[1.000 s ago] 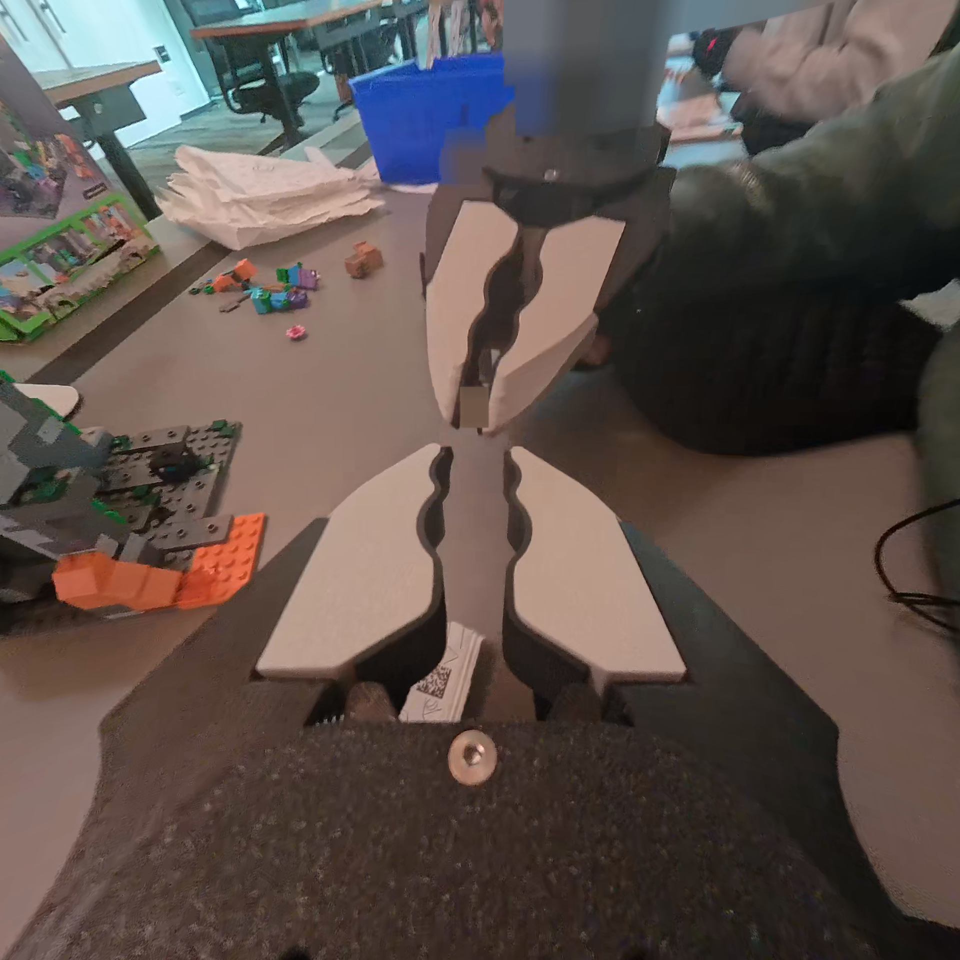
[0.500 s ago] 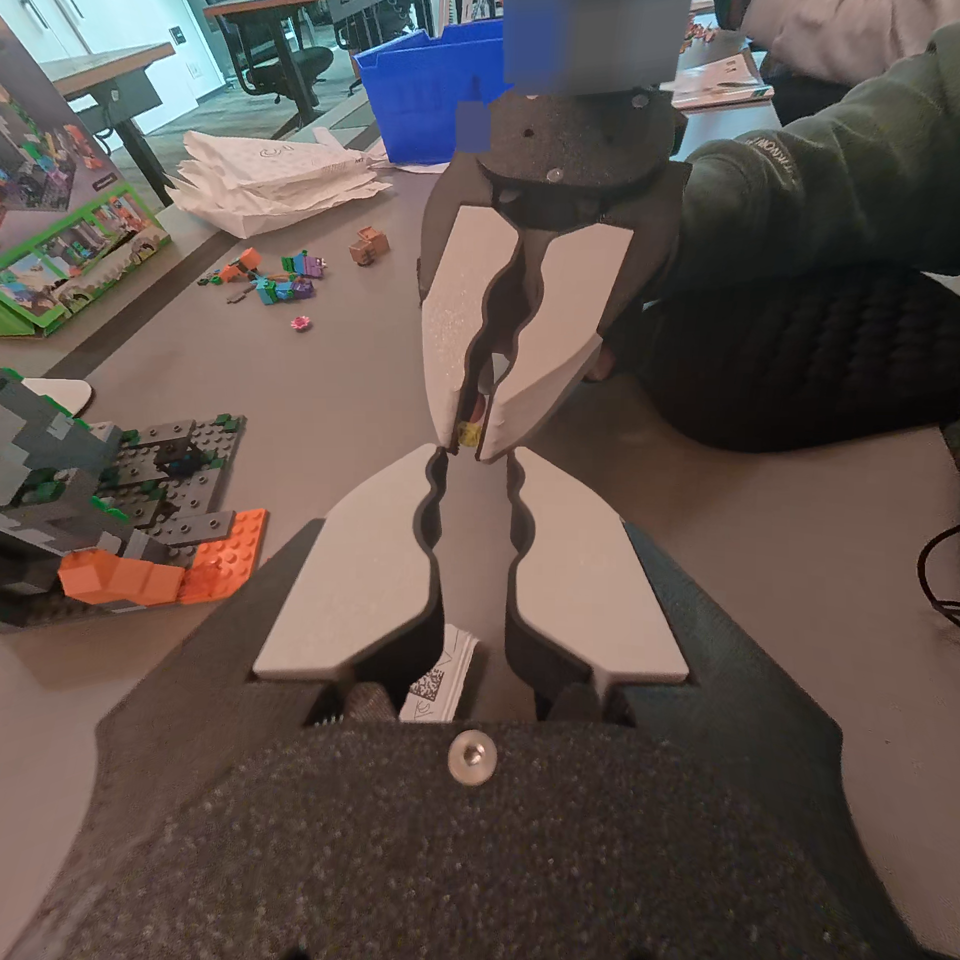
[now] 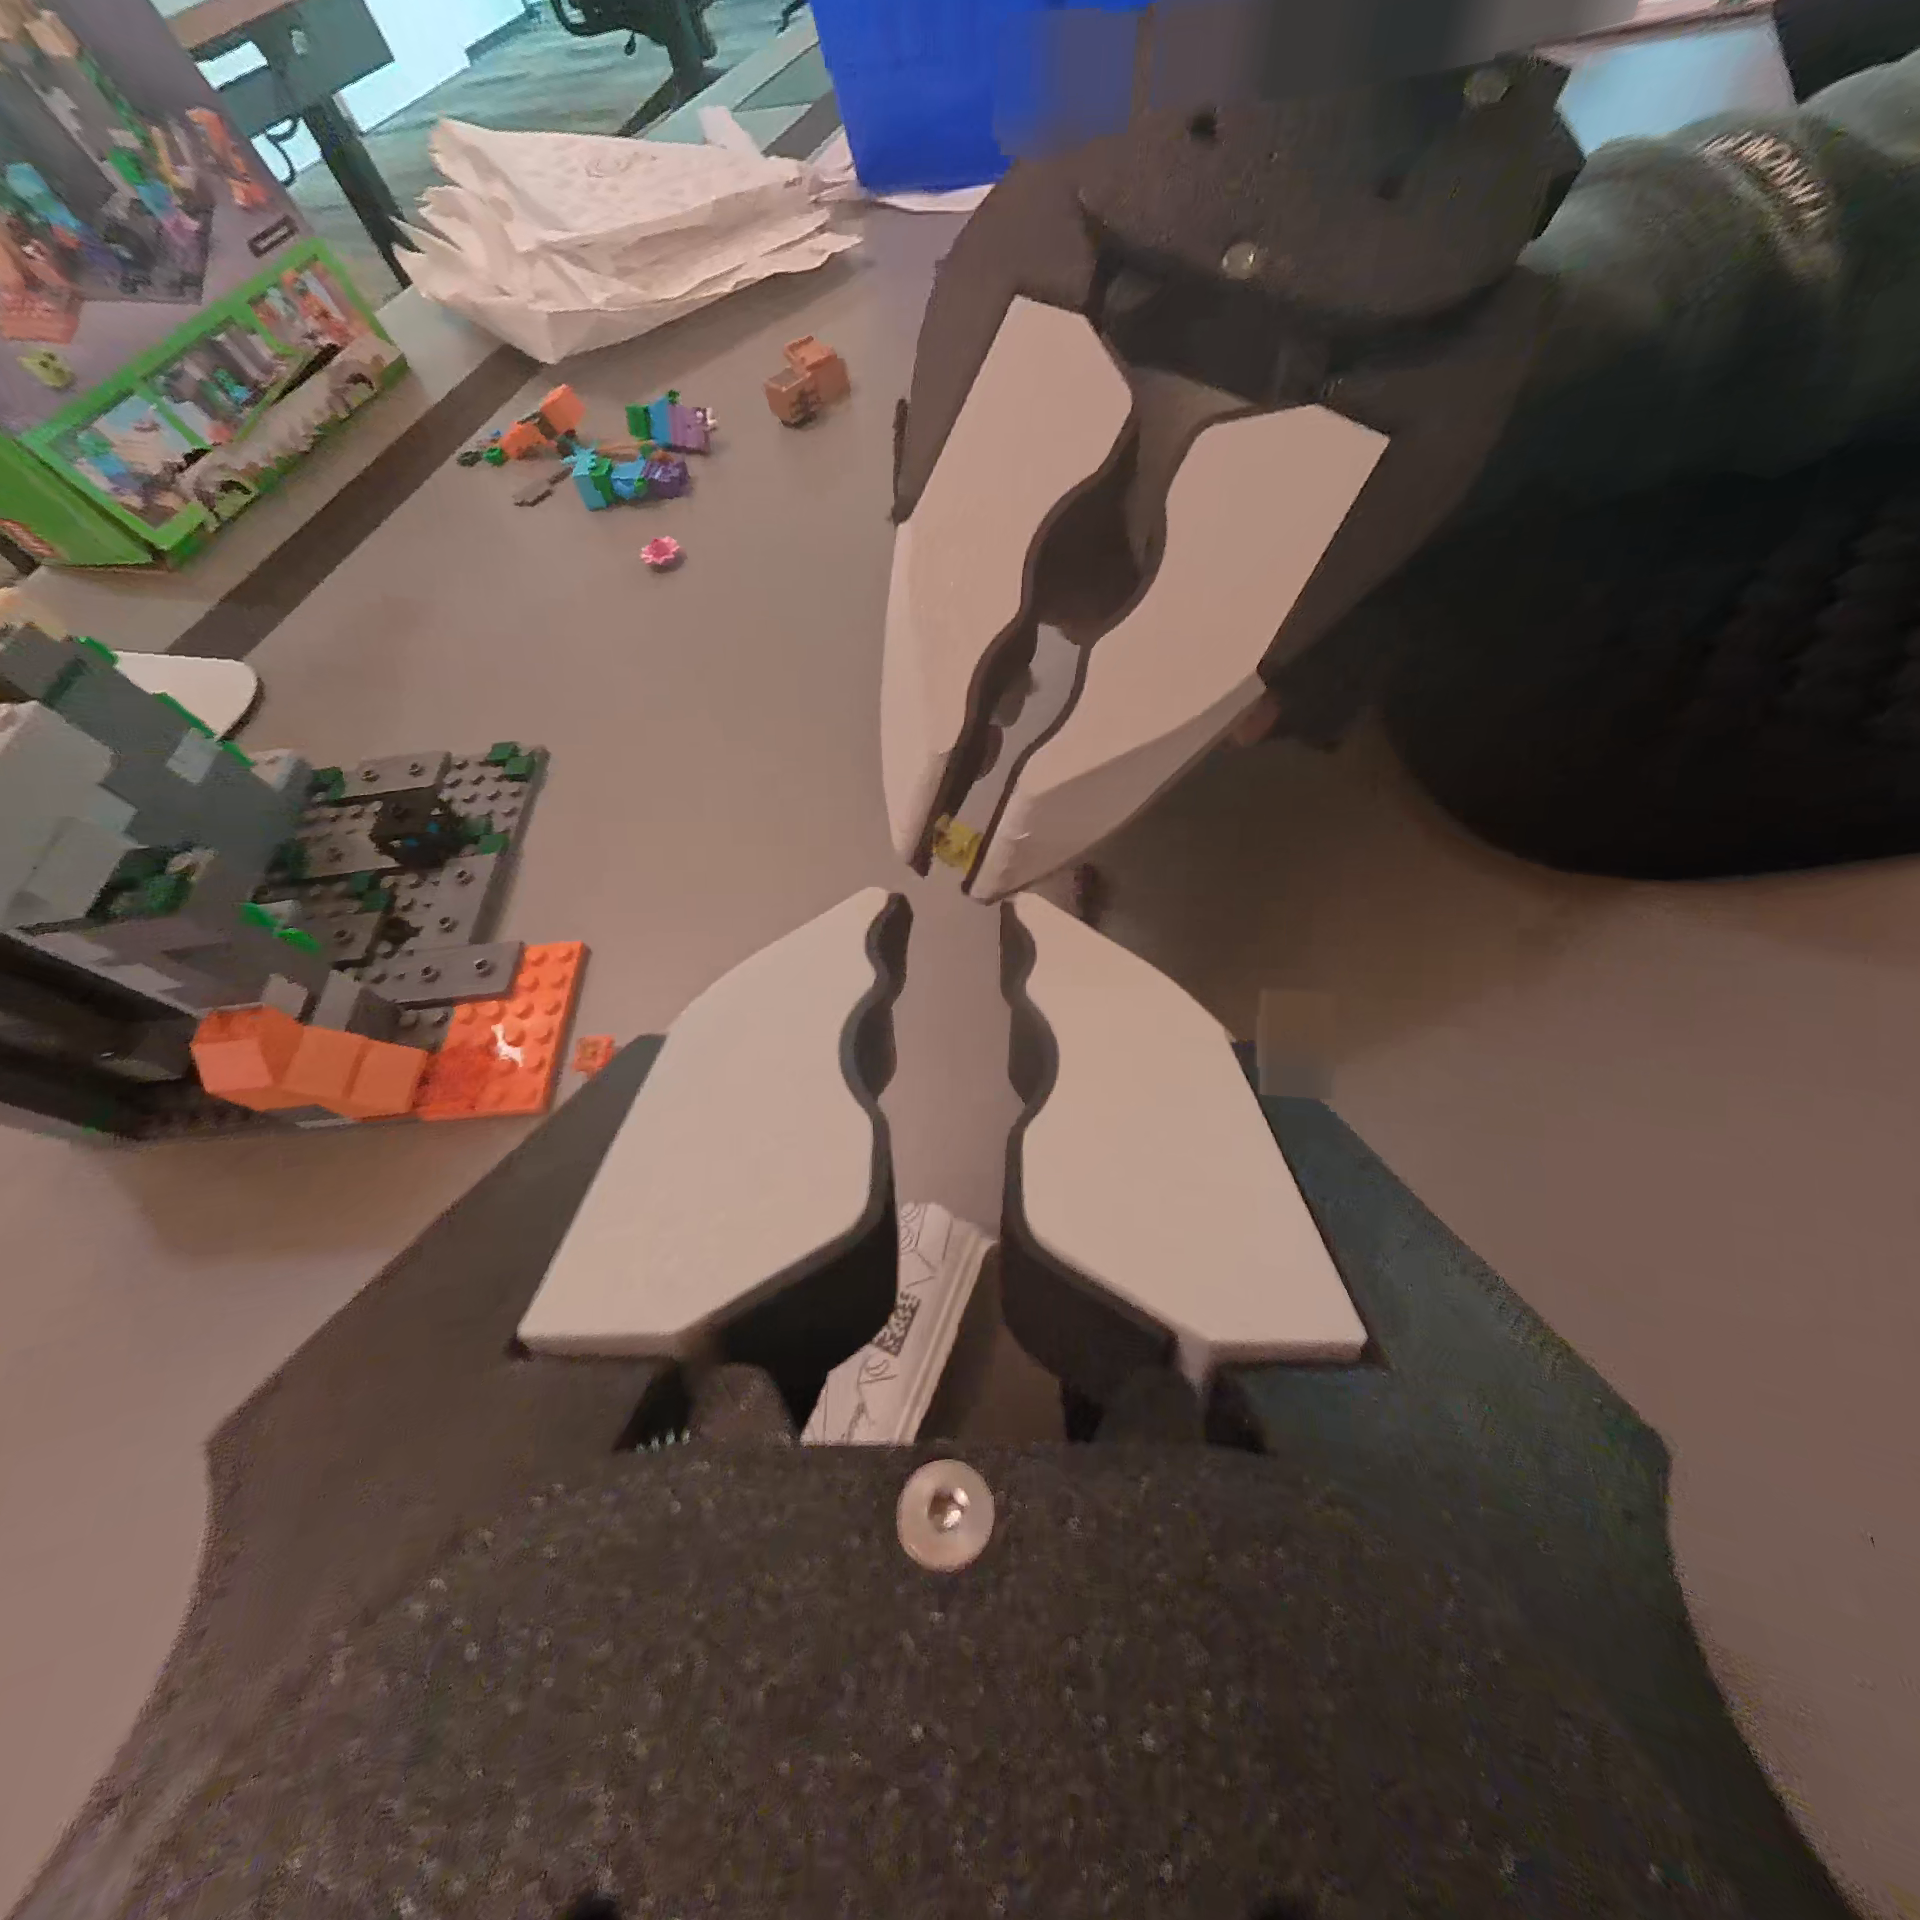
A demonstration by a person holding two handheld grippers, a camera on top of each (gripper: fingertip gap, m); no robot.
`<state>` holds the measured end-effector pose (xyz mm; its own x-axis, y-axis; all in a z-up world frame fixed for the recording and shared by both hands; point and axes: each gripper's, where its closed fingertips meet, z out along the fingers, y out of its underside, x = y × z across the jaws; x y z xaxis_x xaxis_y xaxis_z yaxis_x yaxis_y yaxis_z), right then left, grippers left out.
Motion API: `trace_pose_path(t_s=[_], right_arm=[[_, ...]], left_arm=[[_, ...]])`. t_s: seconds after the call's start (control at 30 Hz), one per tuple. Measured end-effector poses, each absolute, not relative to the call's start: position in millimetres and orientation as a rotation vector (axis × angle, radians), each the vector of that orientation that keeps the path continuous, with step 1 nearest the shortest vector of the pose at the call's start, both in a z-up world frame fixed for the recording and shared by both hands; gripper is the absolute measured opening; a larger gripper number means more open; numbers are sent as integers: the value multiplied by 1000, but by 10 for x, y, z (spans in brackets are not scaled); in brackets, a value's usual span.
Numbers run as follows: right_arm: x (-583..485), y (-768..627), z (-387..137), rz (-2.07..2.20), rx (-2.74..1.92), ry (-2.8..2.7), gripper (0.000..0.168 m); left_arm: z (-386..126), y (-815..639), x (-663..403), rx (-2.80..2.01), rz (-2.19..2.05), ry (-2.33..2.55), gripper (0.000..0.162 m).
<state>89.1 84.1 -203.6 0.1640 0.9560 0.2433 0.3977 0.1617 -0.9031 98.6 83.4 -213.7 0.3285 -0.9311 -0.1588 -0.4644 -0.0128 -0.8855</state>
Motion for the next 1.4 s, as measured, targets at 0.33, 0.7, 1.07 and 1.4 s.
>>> trace_pose_path(t_s=[0.33, 0.7, 1.07, 1.4], right_arm=[[907, 901, -2189, 626, -1502, -1431, 8], [895, 922, -2231, 630, -1530, -1425, 35], [808, 769, -2203, 702, -1497, -1465, 38], [863, 822, -2091, 744, -1489, -1403, 38]], left_arm=[[-2209, 952, 909, -1664, -489, 1274, 16], [-2196, 1023, 869, -1661, -448, 1242, 14], [-2101, 934, 963, -1582, -523, 1241, 19], [-2217, 989, 900, -1622, -440, 1280, 4]])
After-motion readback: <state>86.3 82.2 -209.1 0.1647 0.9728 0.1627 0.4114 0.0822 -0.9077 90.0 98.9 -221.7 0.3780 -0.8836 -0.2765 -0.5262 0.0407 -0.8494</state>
